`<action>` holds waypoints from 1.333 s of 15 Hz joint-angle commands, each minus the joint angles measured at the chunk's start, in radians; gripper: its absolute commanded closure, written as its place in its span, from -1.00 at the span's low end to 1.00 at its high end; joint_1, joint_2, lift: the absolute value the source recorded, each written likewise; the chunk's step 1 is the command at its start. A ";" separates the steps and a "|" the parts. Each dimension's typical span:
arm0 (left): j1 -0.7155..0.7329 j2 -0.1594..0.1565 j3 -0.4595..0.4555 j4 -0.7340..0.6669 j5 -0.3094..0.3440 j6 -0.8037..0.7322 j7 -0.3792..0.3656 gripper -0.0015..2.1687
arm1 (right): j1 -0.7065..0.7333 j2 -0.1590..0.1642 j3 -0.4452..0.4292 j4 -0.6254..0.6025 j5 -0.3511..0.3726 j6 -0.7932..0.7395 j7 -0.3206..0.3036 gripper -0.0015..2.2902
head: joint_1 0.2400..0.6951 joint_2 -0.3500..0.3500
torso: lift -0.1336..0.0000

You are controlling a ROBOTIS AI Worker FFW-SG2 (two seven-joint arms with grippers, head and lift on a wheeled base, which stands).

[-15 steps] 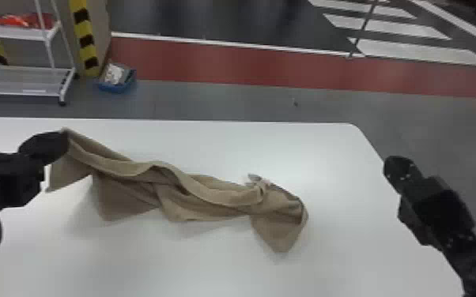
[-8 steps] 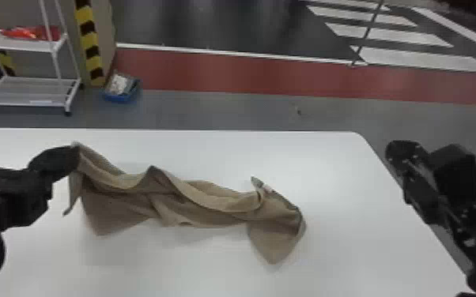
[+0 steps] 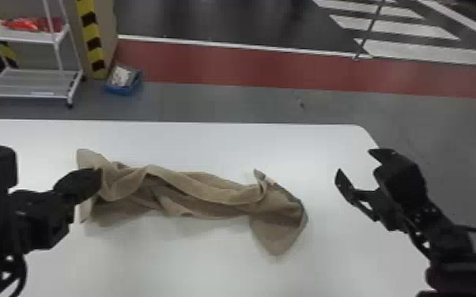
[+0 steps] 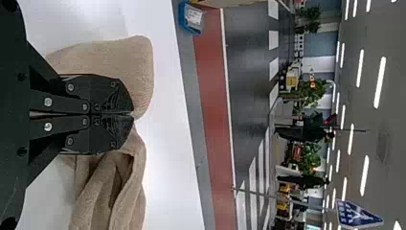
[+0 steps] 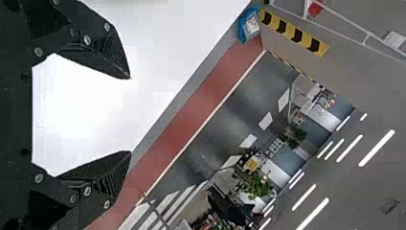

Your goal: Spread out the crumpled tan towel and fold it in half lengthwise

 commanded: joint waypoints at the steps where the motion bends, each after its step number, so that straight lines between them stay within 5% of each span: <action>1: -0.022 -0.003 -0.092 0.005 -0.040 0.003 0.004 0.21 | 0.007 0.001 0.037 0.014 0.023 0.000 0.000 -0.90 | 1.00 -0.51 | -0.87; 6: -0.039 -0.003 -0.290 0.046 -0.121 0.003 0.004 0.20 | -0.010 0.001 0.158 0.040 0.095 0.000 0.012 -0.90 | 1.00 -0.66 | -0.87; 8: -0.037 -0.003 -0.331 0.045 -0.134 0.003 -0.025 -0.10 | -0.008 0.001 0.196 0.040 0.101 0.003 0.010 -0.90 | 1.00 -0.69 | -0.87; 10: -0.021 -0.003 -0.358 0.039 -0.163 0.009 -0.026 -0.73 | -0.001 0.001 0.226 0.037 0.103 0.009 0.010 -0.90 | 1.00 -0.71 | -0.87; 11: -0.010 -0.003 -0.358 0.030 -0.171 0.009 -0.026 -0.88 | -0.002 0.001 0.235 0.039 0.109 0.012 0.010 -0.90 | 1.00 -0.72 | -0.87; 16: 0.032 -0.003 -0.310 0.002 -0.201 0.006 -0.029 -0.90 | -0.005 0.001 0.227 0.037 0.115 0.037 -0.013 -0.90 | 1.00 -0.66 | -0.87; 18: 0.079 -0.003 -0.275 -0.006 -0.187 -0.046 -0.022 -0.90 | 0.010 0.001 0.158 0.029 0.107 0.049 -0.057 -0.90 | 1.00 -0.63 | -0.87; 20: 0.137 -0.003 -0.249 -0.010 -0.166 -0.092 -0.011 -0.86 | 0.012 0.001 0.055 0.029 0.017 0.153 -0.071 -0.90 | 1.00 -0.69 | -0.87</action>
